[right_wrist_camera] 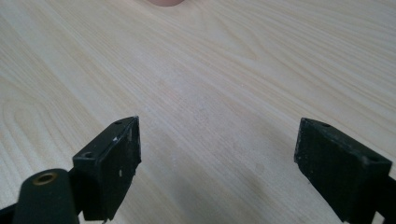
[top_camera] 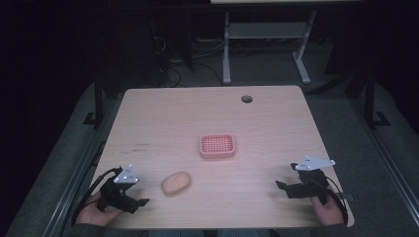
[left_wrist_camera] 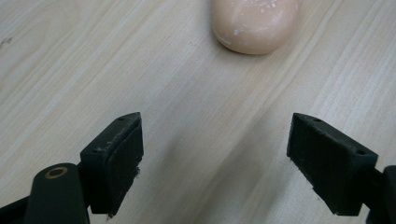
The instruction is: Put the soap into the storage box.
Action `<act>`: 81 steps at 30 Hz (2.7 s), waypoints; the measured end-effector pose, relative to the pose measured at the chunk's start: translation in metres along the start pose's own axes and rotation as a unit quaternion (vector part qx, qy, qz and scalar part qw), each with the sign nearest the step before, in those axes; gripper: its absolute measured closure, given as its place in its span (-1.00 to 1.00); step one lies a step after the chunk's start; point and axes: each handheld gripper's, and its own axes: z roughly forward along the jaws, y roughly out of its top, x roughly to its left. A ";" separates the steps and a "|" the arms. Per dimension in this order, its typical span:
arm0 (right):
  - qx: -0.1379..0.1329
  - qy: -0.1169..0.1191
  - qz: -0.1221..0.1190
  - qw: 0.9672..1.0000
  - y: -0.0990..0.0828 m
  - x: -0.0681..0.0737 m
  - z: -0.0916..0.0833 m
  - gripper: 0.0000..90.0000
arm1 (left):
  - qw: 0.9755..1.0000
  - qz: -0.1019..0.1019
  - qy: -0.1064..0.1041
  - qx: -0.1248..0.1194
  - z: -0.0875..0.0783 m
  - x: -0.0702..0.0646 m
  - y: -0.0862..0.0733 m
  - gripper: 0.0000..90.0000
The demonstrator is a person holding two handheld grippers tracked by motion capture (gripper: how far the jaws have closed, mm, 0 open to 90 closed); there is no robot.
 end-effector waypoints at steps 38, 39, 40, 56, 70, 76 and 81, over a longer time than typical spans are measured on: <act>-0.001 0.004 0.001 1.000 -0.002 0.001 0.000 -0.69 | 0.998 0.053 -0.024 0.034 0.015 -0.012 0.051 -0.60; -0.001 0.005 0.001 1.000 -0.002 0.001 0.000 -0.69 | 0.998 0.053 -0.025 0.034 0.015 -0.012 0.051 -0.60; 0.000 0.005 0.000 1.000 -0.002 0.001 0.000 -0.69 | 0.998 0.053 -0.026 0.034 0.015 -0.012 0.051 -0.59; 0.001 0.008 -0.006 1.000 -0.001 0.001 0.001 -0.69 | 0.996 0.069 -0.038 0.039 0.019 -0.014 0.065 -0.58; -0.003 0.009 -0.003 1.000 -0.002 0.002 0.000 -0.69 | 0.994 0.078 -0.051 0.054 0.033 -0.016 0.085 -0.55; -0.003 0.009 -0.002 1.000 -0.002 0.002 0.000 -0.69 | 0.993 0.075 -0.058 0.069 0.041 -0.016 0.091 -0.52; -0.002 0.010 -0.004 1.000 -0.002 0.002 0.000 -0.69 | 0.991 0.079 -0.060 0.084 0.047 -0.017 0.096 -0.50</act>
